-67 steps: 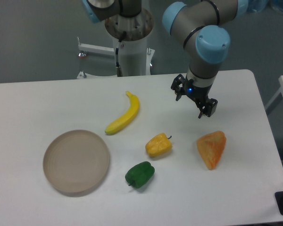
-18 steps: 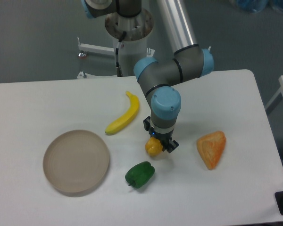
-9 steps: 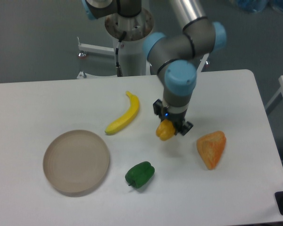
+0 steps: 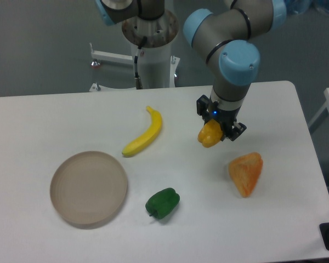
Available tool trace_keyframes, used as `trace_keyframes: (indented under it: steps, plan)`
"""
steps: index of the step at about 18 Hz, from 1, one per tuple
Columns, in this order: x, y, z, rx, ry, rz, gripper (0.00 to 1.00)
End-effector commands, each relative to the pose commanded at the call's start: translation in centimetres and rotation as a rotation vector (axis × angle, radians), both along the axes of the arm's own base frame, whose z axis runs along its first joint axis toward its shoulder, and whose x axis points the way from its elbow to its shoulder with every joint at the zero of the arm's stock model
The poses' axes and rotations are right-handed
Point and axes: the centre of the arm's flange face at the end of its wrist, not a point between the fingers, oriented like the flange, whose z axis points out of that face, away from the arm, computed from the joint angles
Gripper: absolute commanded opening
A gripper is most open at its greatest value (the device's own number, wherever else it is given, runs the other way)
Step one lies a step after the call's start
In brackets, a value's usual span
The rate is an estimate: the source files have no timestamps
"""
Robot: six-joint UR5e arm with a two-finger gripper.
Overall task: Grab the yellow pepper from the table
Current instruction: 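Lift the yellow bell pepper up off the table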
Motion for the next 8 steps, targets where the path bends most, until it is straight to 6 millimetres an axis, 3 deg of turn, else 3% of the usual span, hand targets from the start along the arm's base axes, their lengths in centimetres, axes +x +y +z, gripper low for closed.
trace_keyframes:
  steps: [8]
  plan:
    - [0.23, 0.23, -0.26, 0.000, -0.004, -0.005, 0.12]
